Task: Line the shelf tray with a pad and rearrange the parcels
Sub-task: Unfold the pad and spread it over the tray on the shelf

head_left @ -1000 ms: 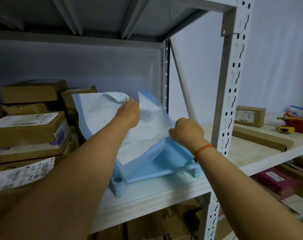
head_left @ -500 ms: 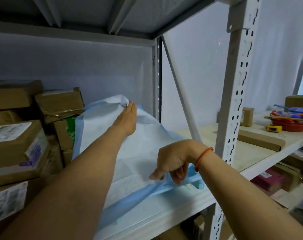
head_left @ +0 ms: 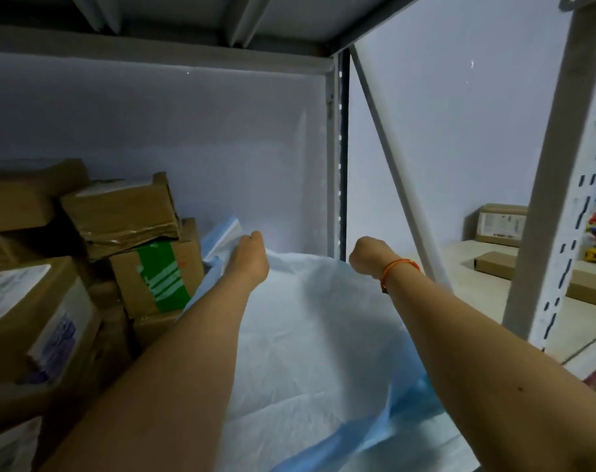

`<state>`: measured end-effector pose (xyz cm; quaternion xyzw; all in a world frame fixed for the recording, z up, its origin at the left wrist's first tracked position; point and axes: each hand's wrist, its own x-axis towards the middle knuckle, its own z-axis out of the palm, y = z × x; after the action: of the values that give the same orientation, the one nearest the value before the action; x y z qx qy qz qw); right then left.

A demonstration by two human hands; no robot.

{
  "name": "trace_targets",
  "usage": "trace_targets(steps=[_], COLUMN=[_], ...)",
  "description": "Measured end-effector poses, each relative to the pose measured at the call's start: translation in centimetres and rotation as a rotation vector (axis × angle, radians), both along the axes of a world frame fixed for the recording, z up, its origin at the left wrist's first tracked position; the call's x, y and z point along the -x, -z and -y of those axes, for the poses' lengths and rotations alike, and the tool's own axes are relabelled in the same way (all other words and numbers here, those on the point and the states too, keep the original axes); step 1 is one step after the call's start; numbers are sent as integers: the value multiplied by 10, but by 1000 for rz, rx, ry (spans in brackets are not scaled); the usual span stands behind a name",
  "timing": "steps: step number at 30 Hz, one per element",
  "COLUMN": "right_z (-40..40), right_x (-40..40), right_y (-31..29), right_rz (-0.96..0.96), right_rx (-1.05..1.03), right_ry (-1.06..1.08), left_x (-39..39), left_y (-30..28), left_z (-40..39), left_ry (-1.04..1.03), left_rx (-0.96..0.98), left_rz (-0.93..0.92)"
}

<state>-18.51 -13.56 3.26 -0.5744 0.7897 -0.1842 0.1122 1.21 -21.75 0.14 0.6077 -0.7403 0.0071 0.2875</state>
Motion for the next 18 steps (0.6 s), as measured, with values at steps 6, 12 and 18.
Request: trace_targets(steps=[6, 12, 18], right_z=[42, 67, 79], right_x=[8, 7, -6], right_y=[14, 23, 23], right_rz=[117, 151, 331], right_rx=[-38, 76, 107], right_ry=[28, 12, -146], left_x=[-8, -4, 0], left_y=[-3, -9, -11], left_z=[-1, -9, -15], left_ry=[143, 152, 146], left_rx=[40, 47, 54], left_rz=[-159, -239, -228])
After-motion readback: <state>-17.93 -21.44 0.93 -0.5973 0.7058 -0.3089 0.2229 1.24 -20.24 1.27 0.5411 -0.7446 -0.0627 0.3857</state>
